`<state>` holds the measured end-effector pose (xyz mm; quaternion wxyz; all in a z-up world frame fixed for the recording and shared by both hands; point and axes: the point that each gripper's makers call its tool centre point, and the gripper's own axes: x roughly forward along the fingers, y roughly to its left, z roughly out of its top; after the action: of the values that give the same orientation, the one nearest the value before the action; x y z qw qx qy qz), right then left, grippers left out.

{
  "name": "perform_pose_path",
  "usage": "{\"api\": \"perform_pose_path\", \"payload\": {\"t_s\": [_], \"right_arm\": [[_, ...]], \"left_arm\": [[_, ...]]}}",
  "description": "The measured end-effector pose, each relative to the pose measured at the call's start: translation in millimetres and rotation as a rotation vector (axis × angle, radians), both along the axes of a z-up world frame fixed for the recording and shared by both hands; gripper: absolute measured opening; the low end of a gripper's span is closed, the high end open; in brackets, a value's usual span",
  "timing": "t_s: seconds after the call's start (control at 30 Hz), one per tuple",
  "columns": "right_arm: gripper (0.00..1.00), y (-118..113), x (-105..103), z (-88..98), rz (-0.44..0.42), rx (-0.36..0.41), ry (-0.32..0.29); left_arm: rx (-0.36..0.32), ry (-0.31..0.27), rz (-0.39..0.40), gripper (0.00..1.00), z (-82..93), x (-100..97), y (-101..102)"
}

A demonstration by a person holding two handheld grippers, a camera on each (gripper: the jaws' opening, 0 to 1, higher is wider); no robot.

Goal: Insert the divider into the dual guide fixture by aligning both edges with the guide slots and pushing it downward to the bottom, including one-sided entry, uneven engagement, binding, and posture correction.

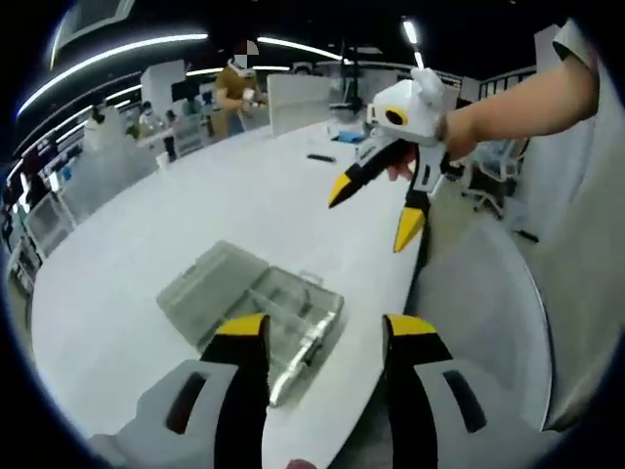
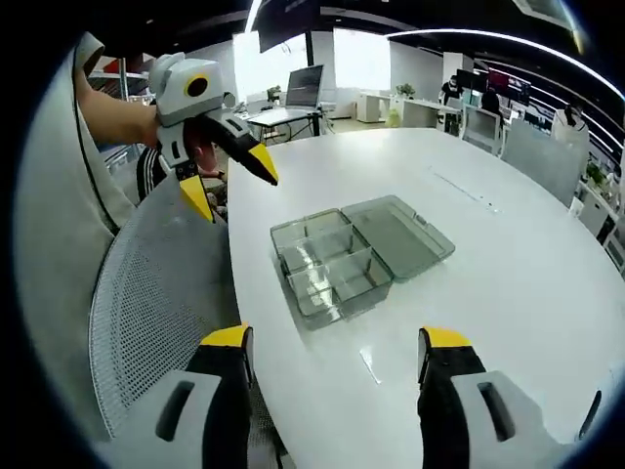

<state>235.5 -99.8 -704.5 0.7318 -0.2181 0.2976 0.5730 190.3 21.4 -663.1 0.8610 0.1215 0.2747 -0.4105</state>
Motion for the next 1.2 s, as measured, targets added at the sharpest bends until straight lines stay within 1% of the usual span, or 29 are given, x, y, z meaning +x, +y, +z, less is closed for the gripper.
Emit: {"api": "perform_pose_path", "payload": {"t_s": [0.23, 0.5, 0.77, 0.93, 1.2], "right_arm": [[0.64, -10, 11, -7.3, 0.016, -0.037, -0.011], [0.61, -13, 23, -16.7, 0.030, -0.072, -0.030], [0.58, -18, 39, -32.5, 0.028, -0.111, -0.027], [0.56, -17, 40, -36.5, 0.048, -0.122, -0.030], [0.52, -10, 40, -47.6, 0.112, -0.168, -0.053]], "left_arm": [[-0.012, -0.005, 0.028, 0.46, 1.4, 1.9, 5], [-0.018, 0.000, 0.051, 0.46, -0.3, 2.6, 10], [-0.018, 0.012, 0.065, 0.46, -4.2, 2.3, 14], [-0.019, 0.015, 0.072, 0.45, -5.0, 2.9, 16], [-0.028, 0.020, 0.079, 0.46, -5.4, 2.6, 16]]}}
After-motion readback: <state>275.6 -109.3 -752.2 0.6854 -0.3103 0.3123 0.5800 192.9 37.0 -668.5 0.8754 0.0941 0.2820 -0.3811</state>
